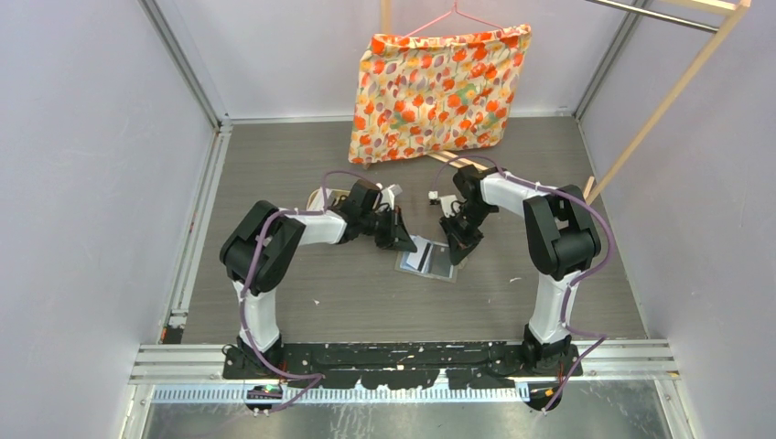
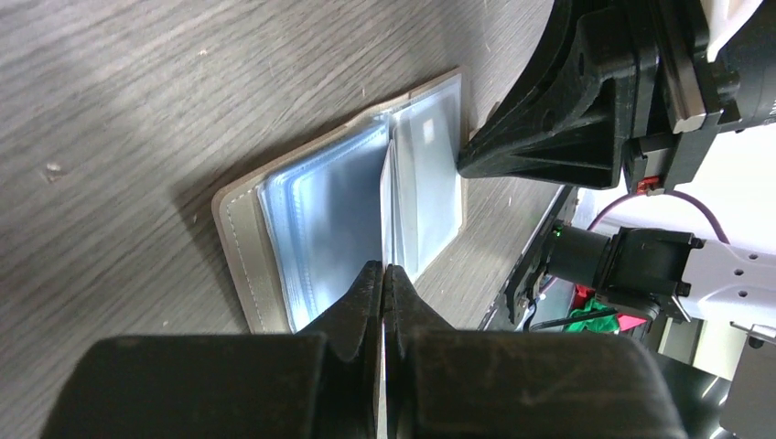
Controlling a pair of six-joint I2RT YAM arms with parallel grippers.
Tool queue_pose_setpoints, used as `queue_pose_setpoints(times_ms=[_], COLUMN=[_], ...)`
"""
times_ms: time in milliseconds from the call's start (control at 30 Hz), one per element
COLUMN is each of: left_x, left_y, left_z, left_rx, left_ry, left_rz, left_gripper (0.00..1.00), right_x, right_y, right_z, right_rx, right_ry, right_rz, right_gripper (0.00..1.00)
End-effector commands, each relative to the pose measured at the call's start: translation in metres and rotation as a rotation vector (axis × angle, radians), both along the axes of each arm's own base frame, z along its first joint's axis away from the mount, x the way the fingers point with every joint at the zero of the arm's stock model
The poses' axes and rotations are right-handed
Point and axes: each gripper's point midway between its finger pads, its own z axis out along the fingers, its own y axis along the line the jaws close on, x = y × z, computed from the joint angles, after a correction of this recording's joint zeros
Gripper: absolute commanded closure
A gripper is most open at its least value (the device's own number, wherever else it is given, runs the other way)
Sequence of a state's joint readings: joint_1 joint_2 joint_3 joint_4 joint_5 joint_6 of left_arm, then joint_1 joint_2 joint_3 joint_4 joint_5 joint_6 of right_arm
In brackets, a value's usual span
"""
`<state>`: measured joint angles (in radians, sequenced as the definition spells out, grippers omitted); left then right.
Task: Put the credit cards into the card holder
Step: Insert the credit card into the card holder.
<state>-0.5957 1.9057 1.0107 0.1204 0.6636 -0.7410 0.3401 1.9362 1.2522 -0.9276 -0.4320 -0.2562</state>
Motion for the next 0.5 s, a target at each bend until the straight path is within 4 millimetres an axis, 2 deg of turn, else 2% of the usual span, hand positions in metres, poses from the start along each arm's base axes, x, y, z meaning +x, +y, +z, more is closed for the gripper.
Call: queue_pose_setpoints(times_ms=[0, 233, 467], left_x=[0.014, 0.016, 0.014], left_y=[-0.013, -0.010, -0.007], left_z=[0.011, 0.004, 0.022], left_rx=[-0.079, -0.077, -0.190], left_ry=[-0.066, -0.037, -0.099], left_rz=[0.002, 0.023, 0.017], left_gripper=[0.99, 1.00, 1.00], right_x=[0.019, 0.019, 0.018], right_y=[-0.008, -0.007, -0.008], right_z=[-0.006, -0.006, -0.008], right_rx=[-0.038, -0.036, -0.040], right_ry=[-0.061, -0.060, -0.050], right_rz=[0.008, 0.010, 0.010], right_gripper=[0.91, 0.90, 0.90])
